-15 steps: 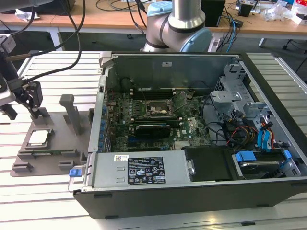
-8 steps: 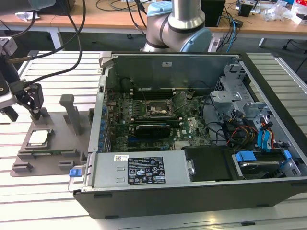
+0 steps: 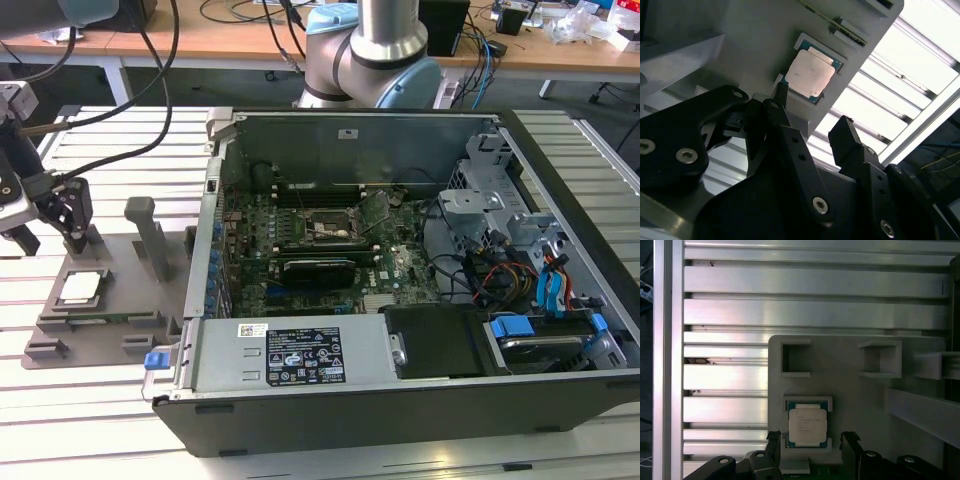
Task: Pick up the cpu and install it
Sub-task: 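Pick up the cpu and move it towards the insertion slot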
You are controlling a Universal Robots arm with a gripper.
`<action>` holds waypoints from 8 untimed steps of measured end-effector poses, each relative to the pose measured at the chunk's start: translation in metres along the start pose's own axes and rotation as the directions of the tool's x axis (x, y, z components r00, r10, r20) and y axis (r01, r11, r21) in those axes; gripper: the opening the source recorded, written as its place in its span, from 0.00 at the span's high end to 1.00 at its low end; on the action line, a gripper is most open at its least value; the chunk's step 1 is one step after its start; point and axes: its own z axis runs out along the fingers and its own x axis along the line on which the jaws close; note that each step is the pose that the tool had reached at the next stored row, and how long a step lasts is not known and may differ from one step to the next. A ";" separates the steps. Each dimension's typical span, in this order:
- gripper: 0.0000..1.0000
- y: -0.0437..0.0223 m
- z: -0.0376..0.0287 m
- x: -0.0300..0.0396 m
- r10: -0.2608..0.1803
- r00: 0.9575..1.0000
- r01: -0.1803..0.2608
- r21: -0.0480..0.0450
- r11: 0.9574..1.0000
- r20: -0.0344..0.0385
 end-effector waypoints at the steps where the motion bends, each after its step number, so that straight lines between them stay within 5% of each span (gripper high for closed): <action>1: 0.40 0.0000 0.0009 0.0000 0.000 1.000 0.000 0.000 1.000 0.000; 8: 0.40 0.0001 0.0063 0.0001 0.000 1.000 0.000 0.000 1.000 0.000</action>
